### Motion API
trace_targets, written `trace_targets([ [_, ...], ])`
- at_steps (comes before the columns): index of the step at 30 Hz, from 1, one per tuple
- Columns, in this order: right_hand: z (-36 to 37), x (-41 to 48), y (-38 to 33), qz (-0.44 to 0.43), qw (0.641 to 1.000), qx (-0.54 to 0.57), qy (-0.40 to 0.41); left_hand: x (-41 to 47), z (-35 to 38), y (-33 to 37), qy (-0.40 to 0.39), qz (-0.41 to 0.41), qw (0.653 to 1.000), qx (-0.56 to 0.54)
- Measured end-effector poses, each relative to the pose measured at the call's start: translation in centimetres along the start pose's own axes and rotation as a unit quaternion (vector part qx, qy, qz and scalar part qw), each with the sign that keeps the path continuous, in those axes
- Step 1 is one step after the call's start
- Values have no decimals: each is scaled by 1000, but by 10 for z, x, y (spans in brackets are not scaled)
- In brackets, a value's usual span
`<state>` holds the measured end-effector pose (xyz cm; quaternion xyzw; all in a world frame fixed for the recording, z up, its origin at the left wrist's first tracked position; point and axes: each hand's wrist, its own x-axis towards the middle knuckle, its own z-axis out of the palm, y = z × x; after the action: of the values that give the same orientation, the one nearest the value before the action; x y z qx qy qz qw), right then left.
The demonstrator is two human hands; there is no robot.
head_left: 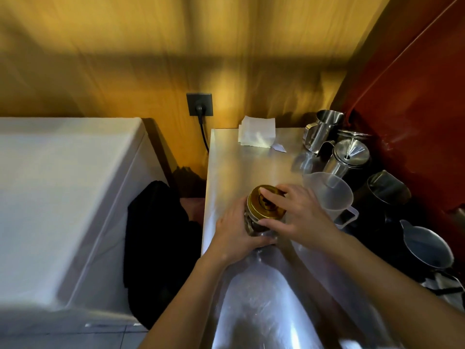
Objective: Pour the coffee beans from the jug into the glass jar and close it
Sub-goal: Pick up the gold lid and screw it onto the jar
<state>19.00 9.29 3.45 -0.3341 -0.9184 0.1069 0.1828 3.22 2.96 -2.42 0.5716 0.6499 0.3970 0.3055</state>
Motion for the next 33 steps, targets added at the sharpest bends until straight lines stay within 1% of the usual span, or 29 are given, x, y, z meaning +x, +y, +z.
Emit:
trace_targets([
  [5,-9,7,4,-28,999,-17,-41,0,0,1,9,-6,1000,-1],
  [13,-26,22,13,-61,989,9,-131,6,-8,1,-40,-34,999,-1],
  [16,-36,29,16,-79,981,-47,-171,7,-9,1,-55,-41,998,-15],
  [21,-47,46,4,-28,976,-103,-191,9,-11,0,-68,-43,997,-1],
  [24,-43,53,-6,-43,968,-152,-192,10,-11,1,-72,-39,997,2],
  [26,-41,56,-11,-39,963,-146,-221,10,-12,3,-75,-40,996,4],
  [28,-44,59,-15,-28,958,-103,-267,10,-12,3,-77,-41,996,4],
  [30,-47,62,-16,-50,948,-80,-303,10,-13,3,-78,-44,996,0],
  [33,-49,66,-12,-109,932,-99,-332,9,-12,1,-69,-39,997,-4],
])
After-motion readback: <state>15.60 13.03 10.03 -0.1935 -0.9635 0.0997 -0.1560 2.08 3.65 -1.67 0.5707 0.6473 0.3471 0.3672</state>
